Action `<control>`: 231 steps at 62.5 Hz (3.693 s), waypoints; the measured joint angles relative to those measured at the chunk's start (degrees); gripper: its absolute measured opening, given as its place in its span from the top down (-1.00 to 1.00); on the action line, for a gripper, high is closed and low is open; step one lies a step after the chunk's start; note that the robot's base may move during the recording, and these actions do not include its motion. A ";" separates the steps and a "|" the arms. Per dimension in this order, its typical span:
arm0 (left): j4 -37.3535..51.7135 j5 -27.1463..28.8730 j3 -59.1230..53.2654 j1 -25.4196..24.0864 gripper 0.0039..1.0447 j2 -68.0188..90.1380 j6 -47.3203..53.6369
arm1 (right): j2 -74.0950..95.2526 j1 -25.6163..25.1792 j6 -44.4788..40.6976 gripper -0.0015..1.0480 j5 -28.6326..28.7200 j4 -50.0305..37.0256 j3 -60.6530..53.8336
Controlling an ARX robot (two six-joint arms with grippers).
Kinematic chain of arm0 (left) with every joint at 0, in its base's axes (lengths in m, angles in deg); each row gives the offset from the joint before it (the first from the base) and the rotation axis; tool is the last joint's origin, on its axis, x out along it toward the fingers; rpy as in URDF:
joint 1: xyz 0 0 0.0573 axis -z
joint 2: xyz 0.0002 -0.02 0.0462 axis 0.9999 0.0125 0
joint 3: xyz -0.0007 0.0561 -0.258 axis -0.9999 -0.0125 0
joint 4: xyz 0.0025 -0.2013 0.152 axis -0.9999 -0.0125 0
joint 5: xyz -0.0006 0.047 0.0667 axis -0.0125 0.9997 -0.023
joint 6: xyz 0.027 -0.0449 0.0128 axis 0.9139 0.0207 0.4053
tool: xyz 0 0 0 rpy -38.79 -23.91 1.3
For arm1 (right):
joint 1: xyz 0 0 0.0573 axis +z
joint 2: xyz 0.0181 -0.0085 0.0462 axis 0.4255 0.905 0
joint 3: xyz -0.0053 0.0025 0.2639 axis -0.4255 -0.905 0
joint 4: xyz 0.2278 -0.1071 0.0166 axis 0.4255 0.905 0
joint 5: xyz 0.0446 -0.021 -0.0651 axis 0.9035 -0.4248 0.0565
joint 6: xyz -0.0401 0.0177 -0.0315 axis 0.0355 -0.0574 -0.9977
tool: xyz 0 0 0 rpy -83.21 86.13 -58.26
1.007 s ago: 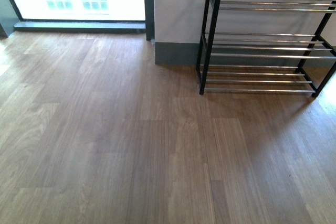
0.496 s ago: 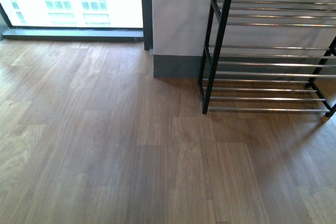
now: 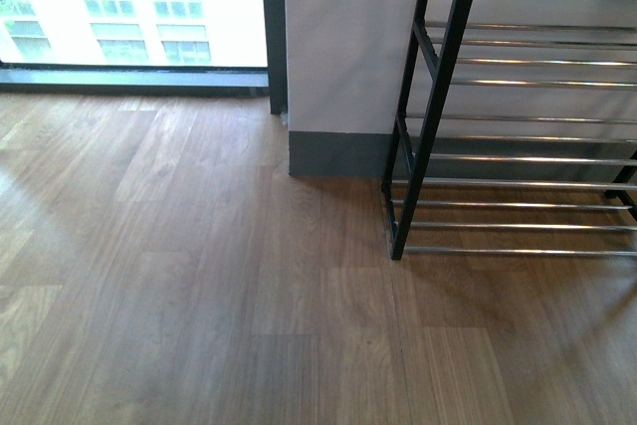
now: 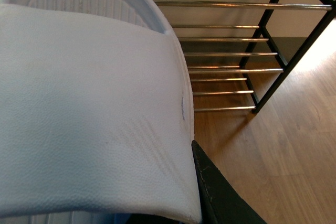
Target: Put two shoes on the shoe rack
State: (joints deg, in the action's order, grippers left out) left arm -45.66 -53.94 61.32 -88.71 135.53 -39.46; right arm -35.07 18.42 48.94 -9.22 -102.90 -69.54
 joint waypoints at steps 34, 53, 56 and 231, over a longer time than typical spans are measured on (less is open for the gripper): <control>0.00 0.02 0.00 0.00 0.97 0.00 0.00 | -0.02 0.00 0.02 0.97 -0.02 0.00 -0.02; 0.00 0.07 0.00 0.00 0.97 0.00 0.00 | -0.02 0.04 0.02 0.97 0.11 0.00 0.00; 0.00 0.00 0.00 0.00 0.97 0.02 0.00 | 0.00 0.02 0.02 0.97 0.07 0.00 -0.02; 0.00 -0.02 0.00 0.00 0.97 0.00 0.00 | 5.92 0.98 1.55 0.97 -4.20 -22.62 -4.28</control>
State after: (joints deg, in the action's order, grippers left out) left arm -45.66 -53.96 61.32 -88.71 135.53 -39.46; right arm -29.15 19.40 50.49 -13.42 -125.52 -73.82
